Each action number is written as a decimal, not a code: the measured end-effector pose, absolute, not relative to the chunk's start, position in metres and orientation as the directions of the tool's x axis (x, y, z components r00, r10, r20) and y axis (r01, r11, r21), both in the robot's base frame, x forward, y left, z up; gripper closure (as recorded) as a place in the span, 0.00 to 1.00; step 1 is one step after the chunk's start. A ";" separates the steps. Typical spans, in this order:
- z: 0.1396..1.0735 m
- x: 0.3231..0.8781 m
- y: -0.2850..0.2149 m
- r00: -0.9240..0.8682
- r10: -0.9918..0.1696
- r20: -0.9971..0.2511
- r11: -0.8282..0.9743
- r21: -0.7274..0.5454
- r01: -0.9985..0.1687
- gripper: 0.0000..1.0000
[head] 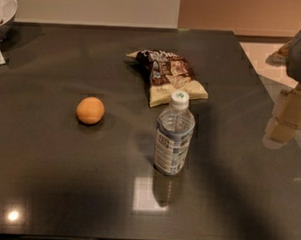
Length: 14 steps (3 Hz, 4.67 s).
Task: Knock blue plastic bottle over
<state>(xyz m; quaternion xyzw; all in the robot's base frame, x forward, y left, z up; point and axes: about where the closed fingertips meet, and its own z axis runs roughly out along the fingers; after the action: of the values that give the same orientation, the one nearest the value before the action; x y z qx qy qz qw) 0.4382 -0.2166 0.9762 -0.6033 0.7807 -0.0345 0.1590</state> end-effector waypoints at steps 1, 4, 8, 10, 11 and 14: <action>0.977 0.439 -0.216 -0.221 -0.953 -0.206 0.269 -0.248 -0.930 0.00; 0.961 0.476 -0.160 -0.134 -0.896 -0.423 0.202 -0.120 -0.972 0.00; 0.940 0.429 -0.089 0.074 -0.678 -0.732 -0.069 -0.038 -0.997 0.00; 0.928 0.416 -0.067 0.100 -0.633 -0.768 -0.139 -0.015 -0.990 0.00; 0.926 0.412 -0.060 0.099 -0.616 -0.781 -0.157 -0.002 -0.988 0.18; 0.943 0.421 -0.060 0.071 -0.635 -0.769 -0.106 -0.004 -0.994 0.88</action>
Offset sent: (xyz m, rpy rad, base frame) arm 0.0329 0.0189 -0.0083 0.0703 0.0883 0.0324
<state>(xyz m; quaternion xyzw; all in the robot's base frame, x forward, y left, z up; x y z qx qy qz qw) 0.4207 -0.0599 0.9427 -0.6739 0.6045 0.3147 0.2854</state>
